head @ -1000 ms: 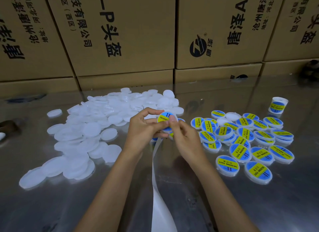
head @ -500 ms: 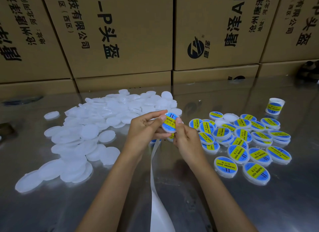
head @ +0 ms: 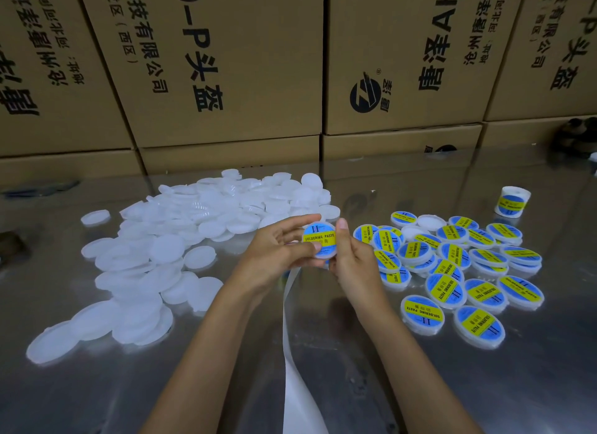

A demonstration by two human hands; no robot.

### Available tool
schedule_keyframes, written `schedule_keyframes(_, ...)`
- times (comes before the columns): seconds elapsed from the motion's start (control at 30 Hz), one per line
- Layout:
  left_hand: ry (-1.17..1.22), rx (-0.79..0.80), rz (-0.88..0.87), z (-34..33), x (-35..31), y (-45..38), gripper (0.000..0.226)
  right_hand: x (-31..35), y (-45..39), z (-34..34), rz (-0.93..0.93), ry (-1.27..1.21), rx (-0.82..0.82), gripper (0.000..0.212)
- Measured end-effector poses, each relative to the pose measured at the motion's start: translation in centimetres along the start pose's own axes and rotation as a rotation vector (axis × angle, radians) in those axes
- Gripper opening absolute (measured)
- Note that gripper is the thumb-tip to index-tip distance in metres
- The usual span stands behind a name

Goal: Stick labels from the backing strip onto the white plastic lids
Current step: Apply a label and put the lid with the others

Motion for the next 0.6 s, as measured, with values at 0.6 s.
schedule_keyframes(0.6,-0.037,-0.291,-0.096,2.7,-0.4,0.3,0.008,1.1,0.9,-0.8,0.190,0.337,0.030,0.059)
Point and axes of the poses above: each hand's wrist, its own y-axis away from the middle knuckle, its own z-axis out of the back of the hand, x = y × z, the point moved 9 cm from there along -y, towards the middle knuckle, and after that the axes turned 7 degrees about y, right-handed, at the moved point
